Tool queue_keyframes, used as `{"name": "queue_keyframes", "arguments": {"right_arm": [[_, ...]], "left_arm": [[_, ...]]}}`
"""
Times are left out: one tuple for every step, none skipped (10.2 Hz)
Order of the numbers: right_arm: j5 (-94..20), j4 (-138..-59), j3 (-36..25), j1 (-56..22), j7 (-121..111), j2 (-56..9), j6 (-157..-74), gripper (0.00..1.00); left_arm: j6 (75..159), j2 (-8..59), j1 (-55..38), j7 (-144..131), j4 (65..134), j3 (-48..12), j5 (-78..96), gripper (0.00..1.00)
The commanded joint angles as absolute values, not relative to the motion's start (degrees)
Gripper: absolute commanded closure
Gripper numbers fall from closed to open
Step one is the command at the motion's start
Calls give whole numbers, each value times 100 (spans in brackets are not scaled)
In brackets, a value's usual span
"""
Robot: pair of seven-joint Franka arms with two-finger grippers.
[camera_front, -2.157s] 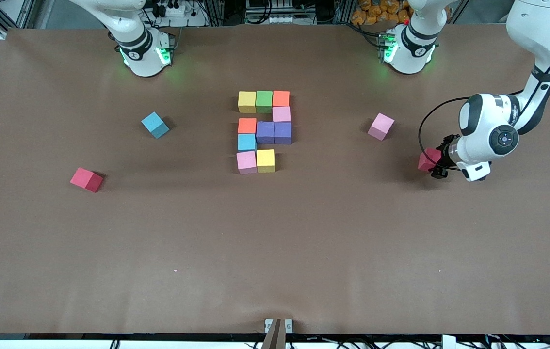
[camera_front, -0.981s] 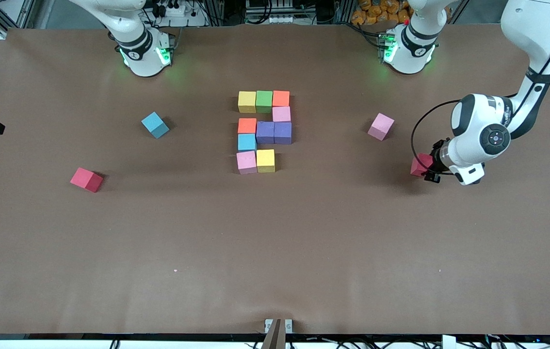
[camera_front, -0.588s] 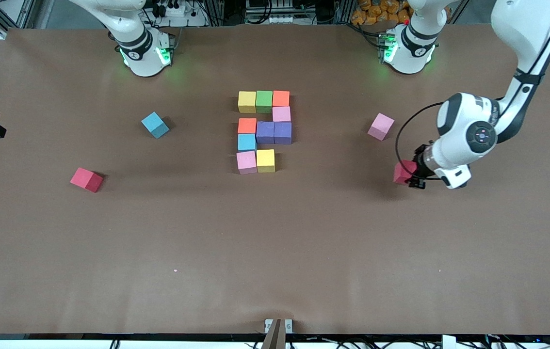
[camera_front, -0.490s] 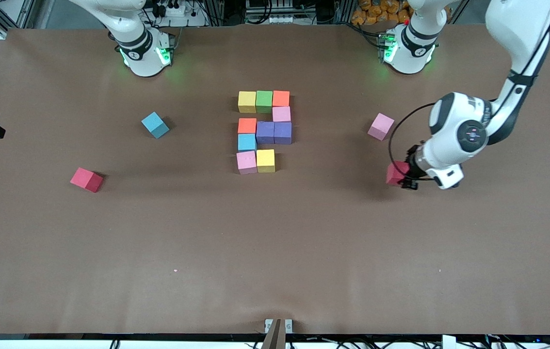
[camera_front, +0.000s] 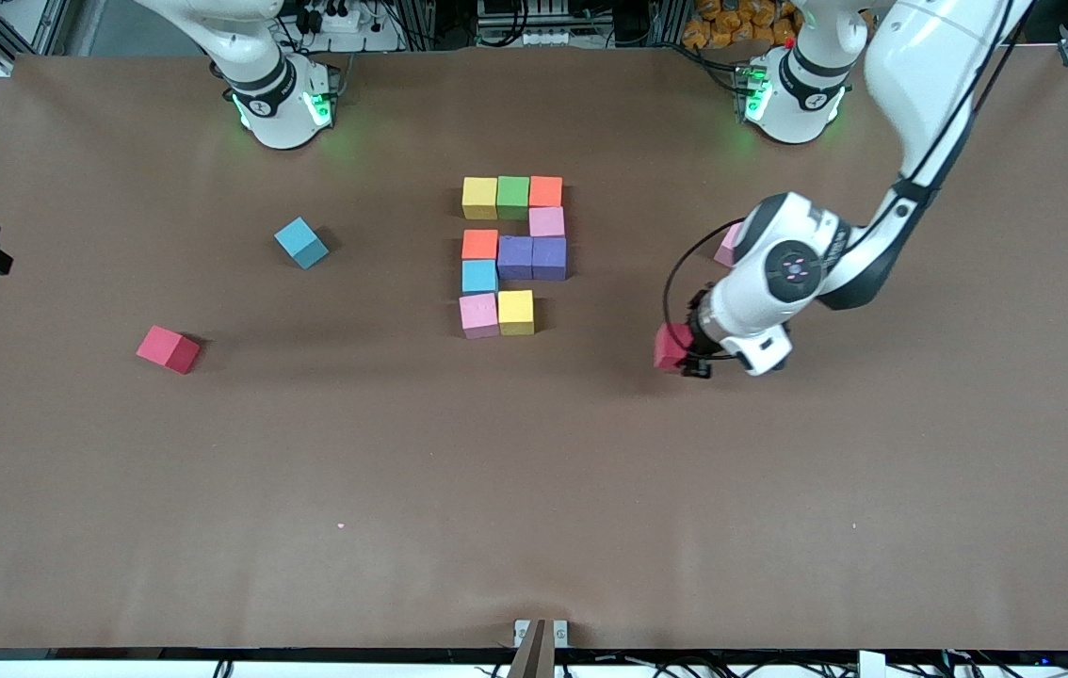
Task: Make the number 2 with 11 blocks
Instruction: 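Carry the red block beside the yellow block with the left gripper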
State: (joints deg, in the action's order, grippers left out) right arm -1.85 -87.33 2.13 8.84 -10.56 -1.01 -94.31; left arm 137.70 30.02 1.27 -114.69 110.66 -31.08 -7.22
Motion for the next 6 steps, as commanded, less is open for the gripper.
{"name": "queue_keyframes", "arguments": {"right_arm": [[-317,-8517,237,835,-1116,-193,-9282,0],[-360,-8351,220,870,-1108,-202,-9255,0],[-352,-8341,220,827,-1116,-202,-9237,0],[-334,-8323,228,791,-1134,-202,-9237,0],[-290,-8315,229,800,-1134,-202,-9237,0],[-342,-8314,220,878,-1134,-211,-9281,0]], "left_arm": [[13641,3593,-515,-12117,10260,-3050,-650,59],[13623,3838,-832,-12433,9970,-3032,-685,59],[13623,3989,-1105,-12645,9784,-2971,-694,59],[13623,4042,-1447,-12804,9704,-2823,-668,59],[13623,4113,-1763,-12962,9607,-2630,-659,59],[13623,4261,-2002,-13181,9476,-2506,-650,58]]}}
